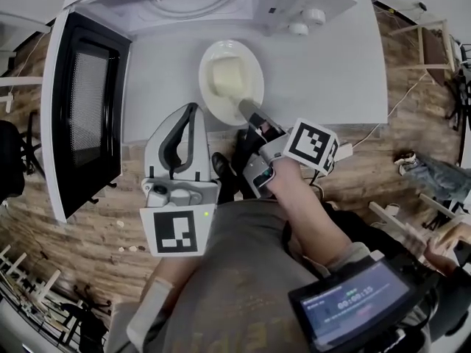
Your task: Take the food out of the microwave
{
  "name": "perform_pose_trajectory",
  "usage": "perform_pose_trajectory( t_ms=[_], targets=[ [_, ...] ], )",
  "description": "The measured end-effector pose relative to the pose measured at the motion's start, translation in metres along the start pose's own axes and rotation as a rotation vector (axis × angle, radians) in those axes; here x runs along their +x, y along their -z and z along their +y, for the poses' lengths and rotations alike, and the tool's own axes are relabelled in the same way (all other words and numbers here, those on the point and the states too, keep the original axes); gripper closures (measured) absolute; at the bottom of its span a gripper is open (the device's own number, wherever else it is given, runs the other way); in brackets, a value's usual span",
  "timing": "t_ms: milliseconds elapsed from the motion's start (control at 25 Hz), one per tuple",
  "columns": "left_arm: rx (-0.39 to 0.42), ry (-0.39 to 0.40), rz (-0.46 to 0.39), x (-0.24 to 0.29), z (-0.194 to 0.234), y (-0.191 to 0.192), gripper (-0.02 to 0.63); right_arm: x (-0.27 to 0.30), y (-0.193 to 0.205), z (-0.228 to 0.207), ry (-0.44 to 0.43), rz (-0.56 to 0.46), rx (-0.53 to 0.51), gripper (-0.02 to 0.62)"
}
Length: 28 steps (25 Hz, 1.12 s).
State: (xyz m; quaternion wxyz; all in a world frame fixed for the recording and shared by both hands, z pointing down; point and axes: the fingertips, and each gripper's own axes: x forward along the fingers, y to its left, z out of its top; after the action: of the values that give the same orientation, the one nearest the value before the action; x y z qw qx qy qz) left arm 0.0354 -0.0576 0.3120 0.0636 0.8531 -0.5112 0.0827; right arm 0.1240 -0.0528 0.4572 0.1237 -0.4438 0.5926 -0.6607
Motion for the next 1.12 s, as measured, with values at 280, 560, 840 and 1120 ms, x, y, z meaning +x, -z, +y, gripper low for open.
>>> perform_pose_trajectory(
  t_ms=[280,560,840,1120],
  targets=[
    [-0.019,-0.027,0.031,-0.008,0.005,0.016,0.598,0.007,0.004,-0.021,0.035,0.008,0.023,0.549],
    [-0.031,-0.058,0.047,-0.014,0.012,0.021,0.598,0.007,0.003,-0.029,0.069,0.014,0.015,0.545],
    [-0.036,-0.073,0.062,-0.017,0.015,0.025,0.598,0.008,0.003,-0.027,0.080,0.014,-0.057,0.545],
    [-0.035,-0.072,0.065,-0.020,0.013,0.026,0.598,0.007,0.002,-0.026,0.114,0.004,-0.225,0.531]
  ],
)
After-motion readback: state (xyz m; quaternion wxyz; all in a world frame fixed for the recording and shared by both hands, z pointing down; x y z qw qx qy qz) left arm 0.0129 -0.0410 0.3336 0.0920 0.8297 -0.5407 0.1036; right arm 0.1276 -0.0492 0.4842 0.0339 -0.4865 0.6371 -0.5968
